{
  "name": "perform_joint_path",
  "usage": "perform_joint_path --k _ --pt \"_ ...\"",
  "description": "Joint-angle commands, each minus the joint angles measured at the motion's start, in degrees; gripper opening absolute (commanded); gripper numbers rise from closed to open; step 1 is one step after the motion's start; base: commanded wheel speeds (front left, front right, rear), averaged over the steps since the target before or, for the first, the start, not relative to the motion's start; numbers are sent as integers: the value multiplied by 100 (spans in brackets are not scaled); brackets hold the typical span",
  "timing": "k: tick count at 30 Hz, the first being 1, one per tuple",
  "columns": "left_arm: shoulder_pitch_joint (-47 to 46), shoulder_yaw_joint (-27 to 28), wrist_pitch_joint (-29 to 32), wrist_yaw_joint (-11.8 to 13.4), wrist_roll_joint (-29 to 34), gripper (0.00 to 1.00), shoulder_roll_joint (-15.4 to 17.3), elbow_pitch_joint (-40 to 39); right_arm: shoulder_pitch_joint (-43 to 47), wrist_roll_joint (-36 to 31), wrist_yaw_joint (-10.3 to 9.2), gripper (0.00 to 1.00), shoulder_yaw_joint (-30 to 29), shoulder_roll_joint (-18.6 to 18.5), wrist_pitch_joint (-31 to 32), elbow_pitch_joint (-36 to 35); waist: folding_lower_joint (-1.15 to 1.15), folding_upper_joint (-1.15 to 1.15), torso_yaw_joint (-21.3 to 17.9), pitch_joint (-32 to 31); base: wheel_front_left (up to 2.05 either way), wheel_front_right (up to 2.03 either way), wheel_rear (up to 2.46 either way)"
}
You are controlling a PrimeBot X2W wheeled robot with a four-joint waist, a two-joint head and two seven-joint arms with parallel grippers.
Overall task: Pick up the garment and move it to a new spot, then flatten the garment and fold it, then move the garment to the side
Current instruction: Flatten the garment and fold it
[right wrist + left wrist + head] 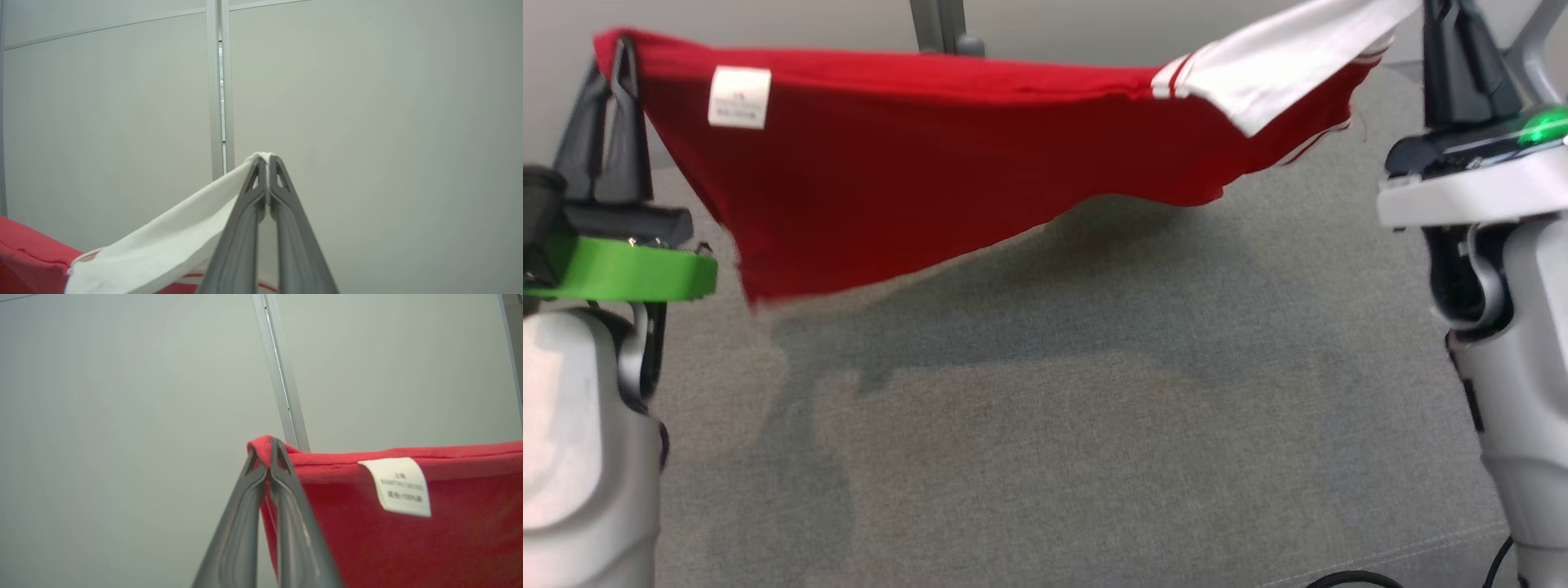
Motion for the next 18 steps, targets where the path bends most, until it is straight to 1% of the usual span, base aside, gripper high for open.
perform_joint_path --k 1,6,11,13,15,18 --pt "-224 -79 1 10 -56 0 140 -60 -168 80 -11 0 -26 -120 -1 -71 0 0 245 -664 0 0 0" --pt "-1074 -417 4 9 -76 0 618 99 -977 253 -11 0 41 -484 -1 -122 0 0 416 -737 0 0 0" --pt "-1714 -865 48 9 -97 0 953 531 -1657 307 -11 0 157 -790 96 110 0 0 525 -458 0 0 0" --pt "-1897 -1039 158 9 -163 0 1021 778 -1885 313 -11 0 218 -852 211 294 0 0 541 -239 0 0 0" --pt "-2152 -1159 245 9 -265 0 1053 949 -2195 287 -11 0 265 -900 329 443 0 0 553 166 0 0 0" --pt "-2565 -1276 327 9 -387 0 942 1248 -2693 197 -11 0 325 -983 384 708 0 0 584 819 0 0 0"
